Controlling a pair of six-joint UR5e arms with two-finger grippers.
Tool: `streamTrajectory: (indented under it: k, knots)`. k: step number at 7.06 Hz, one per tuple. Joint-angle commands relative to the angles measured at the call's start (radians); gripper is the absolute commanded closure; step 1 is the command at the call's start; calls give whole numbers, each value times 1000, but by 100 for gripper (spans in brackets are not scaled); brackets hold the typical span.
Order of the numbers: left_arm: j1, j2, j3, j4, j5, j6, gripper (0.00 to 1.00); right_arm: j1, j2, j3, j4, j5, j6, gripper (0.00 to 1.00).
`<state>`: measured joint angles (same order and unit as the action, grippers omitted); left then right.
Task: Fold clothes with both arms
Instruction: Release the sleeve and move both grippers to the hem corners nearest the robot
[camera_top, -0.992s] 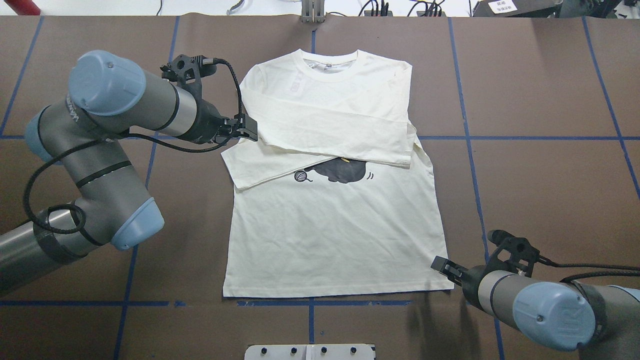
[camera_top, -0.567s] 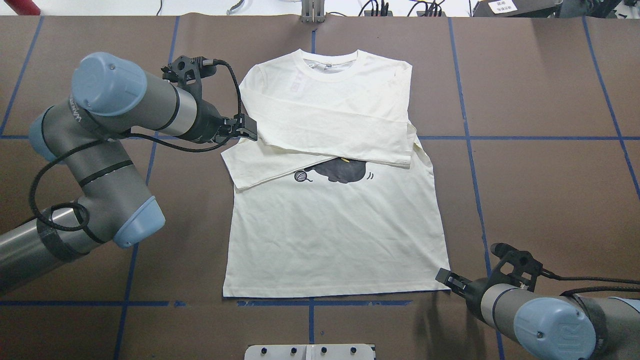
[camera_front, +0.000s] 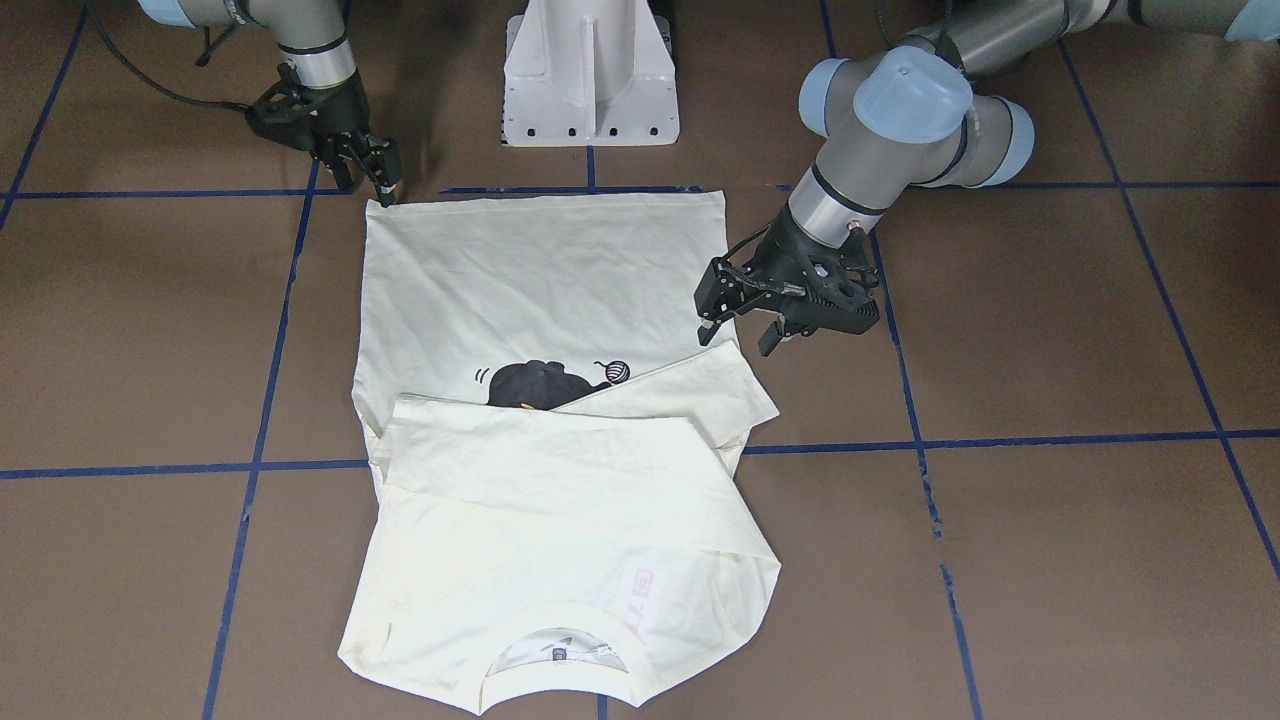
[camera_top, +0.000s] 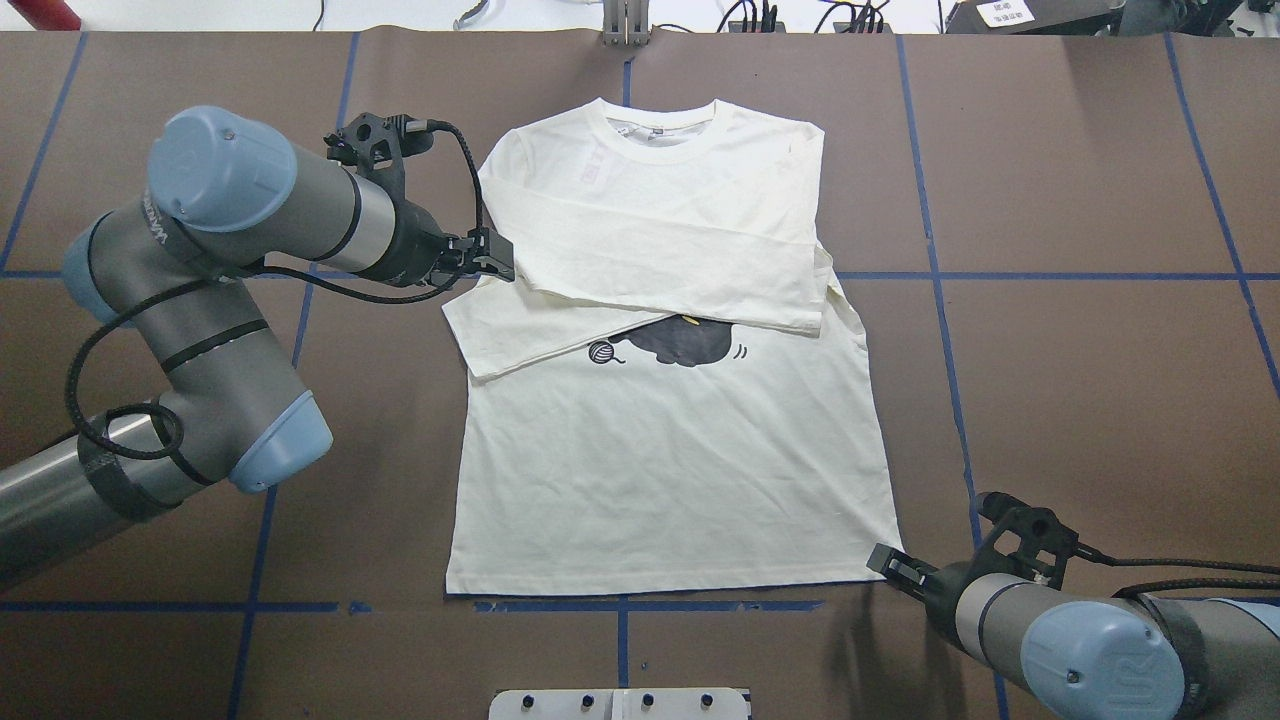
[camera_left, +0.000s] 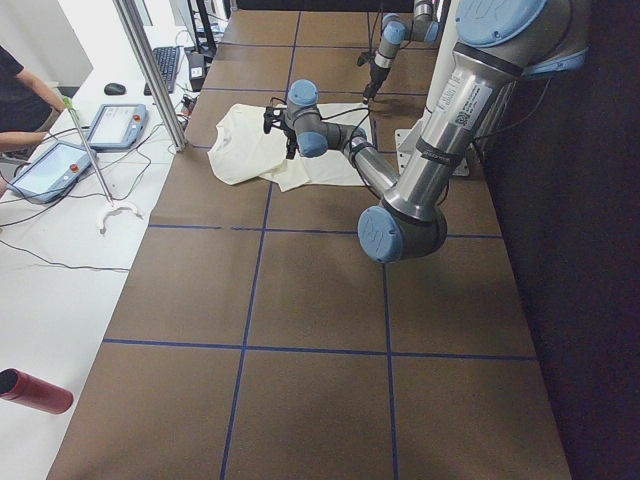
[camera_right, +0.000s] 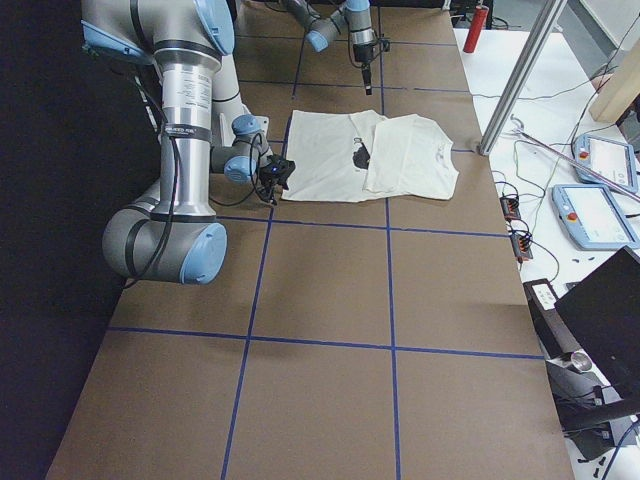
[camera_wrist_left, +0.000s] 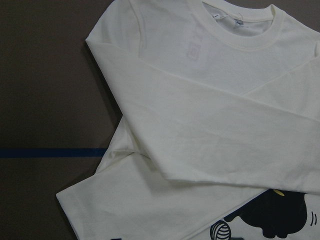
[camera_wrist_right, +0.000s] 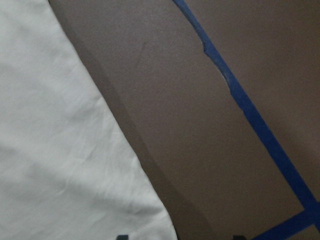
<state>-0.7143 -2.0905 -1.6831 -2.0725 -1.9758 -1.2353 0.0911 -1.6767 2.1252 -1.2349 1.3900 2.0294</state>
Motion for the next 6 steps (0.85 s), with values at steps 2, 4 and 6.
streamTrajectory:
  k: [2, 4, 6]
  knots:
    - [-1, 3, 2, 0, 0, 0, 21, 1, 37, -31, 0, -2, 0, 40]
    - [-1, 3, 2, 0, 0, 0, 21, 6, 34, -31, 0, -2, 0, 100]
    - [-1, -2, 0, 9, -5, -10, 21, 15, 22, -18, 0, 0, 0, 100]
